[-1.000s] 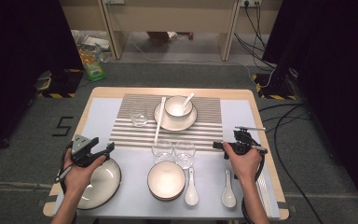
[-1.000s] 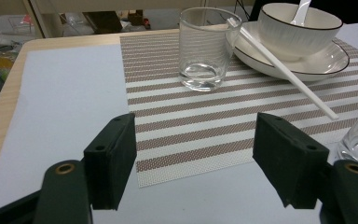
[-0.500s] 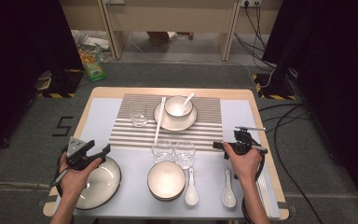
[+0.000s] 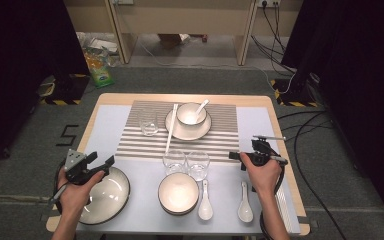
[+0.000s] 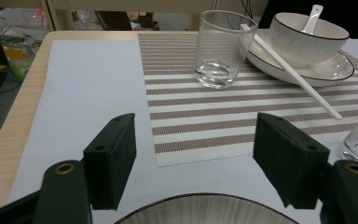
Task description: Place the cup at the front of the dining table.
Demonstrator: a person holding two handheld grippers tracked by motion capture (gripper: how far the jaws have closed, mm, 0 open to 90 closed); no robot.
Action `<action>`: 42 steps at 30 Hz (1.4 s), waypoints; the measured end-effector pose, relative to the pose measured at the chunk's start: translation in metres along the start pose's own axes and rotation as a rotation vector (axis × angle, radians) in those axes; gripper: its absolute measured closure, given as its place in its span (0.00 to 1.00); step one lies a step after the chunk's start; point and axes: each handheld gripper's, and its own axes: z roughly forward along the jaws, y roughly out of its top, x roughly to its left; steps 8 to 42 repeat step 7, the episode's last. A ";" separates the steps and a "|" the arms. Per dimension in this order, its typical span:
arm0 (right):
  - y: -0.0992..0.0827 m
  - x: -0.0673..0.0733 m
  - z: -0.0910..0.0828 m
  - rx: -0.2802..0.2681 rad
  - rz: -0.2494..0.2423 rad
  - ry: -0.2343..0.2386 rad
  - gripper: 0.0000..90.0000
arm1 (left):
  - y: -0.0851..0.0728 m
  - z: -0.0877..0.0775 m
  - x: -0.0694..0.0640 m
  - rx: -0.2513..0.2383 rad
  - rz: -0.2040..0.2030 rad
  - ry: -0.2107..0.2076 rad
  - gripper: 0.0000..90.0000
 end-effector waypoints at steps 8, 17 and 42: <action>0.000 0.000 0.001 0.012 0.015 -0.004 0.54 | 0.005 -0.004 -0.002 -0.005 -0.046 -0.026 0.25; 0.000 0.000 0.001 0.012 0.015 -0.004 0.54 | 0.005 -0.004 -0.002 -0.005 -0.046 -0.026 0.25; 0.000 0.000 0.001 0.012 0.015 -0.004 0.54 | 0.005 -0.004 -0.002 -0.005 -0.046 -0.026 0.25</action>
